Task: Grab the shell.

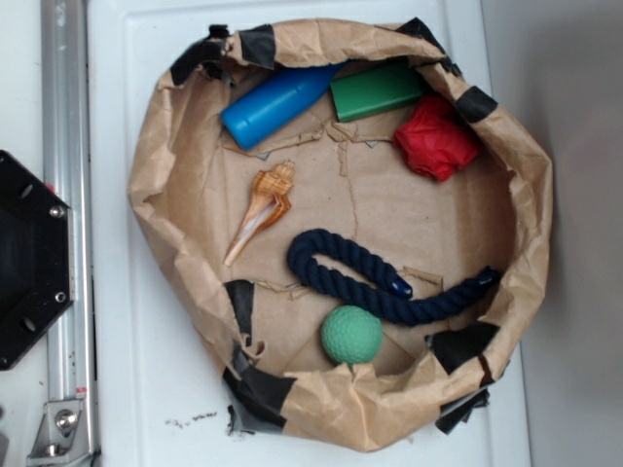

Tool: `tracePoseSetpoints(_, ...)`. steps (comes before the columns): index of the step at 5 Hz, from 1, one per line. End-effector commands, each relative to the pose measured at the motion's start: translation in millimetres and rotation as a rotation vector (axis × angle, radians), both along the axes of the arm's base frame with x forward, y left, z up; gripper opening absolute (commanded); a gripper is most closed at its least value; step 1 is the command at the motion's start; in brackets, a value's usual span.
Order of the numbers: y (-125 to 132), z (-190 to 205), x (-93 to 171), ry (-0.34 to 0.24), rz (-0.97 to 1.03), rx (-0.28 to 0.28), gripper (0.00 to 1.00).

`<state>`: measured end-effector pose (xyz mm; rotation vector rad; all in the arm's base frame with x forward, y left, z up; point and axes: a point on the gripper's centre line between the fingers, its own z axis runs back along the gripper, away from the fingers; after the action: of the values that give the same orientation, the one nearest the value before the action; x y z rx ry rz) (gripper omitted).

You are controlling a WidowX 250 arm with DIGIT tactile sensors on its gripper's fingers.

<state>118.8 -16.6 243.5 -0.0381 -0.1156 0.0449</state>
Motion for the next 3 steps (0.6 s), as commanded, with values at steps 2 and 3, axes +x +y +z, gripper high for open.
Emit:
tracePoseSetpoints(2,48,-50,25,0.117,0.207,0.107,1.0)
tracePoseSetpoints(3,71,-87,69,0.078,0.391,0.084,1.0)
